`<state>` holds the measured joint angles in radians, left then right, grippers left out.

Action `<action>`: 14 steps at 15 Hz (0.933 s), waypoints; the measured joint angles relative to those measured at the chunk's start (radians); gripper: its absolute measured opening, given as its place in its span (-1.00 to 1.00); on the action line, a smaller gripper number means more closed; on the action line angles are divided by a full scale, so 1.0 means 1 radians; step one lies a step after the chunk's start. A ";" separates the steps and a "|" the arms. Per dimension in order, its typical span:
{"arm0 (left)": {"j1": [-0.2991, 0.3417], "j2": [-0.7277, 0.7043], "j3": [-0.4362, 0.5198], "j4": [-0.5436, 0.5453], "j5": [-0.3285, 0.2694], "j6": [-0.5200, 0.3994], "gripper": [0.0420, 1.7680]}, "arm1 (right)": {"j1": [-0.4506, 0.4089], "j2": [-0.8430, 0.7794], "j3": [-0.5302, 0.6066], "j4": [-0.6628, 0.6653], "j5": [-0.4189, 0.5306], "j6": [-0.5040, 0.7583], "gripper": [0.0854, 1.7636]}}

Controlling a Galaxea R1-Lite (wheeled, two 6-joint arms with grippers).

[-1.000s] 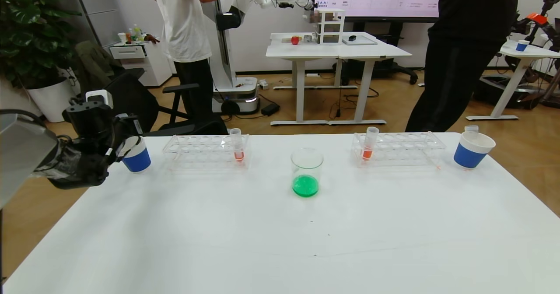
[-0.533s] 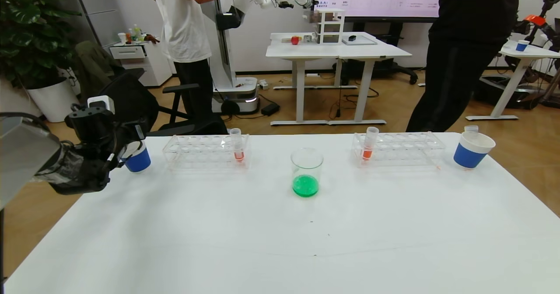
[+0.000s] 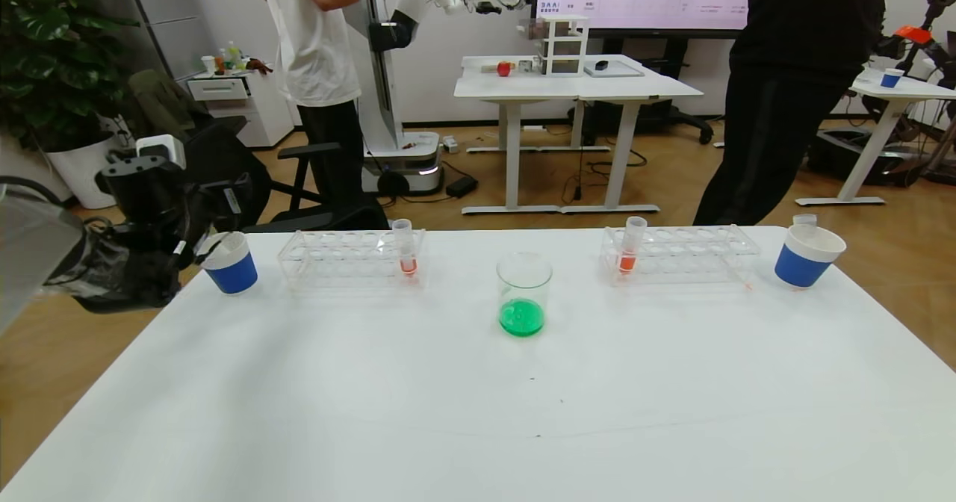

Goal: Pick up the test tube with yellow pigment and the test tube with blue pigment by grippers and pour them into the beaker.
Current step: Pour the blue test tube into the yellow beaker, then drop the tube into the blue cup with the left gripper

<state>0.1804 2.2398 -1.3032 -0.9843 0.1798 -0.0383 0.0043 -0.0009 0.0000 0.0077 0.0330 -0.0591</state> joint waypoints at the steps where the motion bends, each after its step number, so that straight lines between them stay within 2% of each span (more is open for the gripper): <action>1: -0.029 -0.014 -0.030 0.042 0.001 -0.001 0.98 | 0.000 0.000 0.000 0.000 0.000 0.000 0.97; 4: -0.136 -0.066 -0.080 0.084 0.005 0.000 0.98 | 0.000 0.000 0.000 0.000 0.000 0.000 0.97; 6: -0.182 -0.127 -0.061 0.085 0.007 0.003 0.98 | 0.000 0.000 0.000 0.000 0.000 0.000 0.97; 10: -0.208 -0.334 0.103 0.078 0.003 0.005 0.98 | 0.000 0.000 0.000 0.000 0.000 0.000 0.97; 14: -0.213 -0.626 0.264 0.090 -0.003 0.050 0.98 | 0.000 0.000 0.000 0.000 0.000 0.000 0.97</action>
<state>-0.0330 1.6140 -1.0389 -0.8938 0.1764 0.0119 0.0043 -0.0009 0.0000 0.0077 0.0332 -0.0591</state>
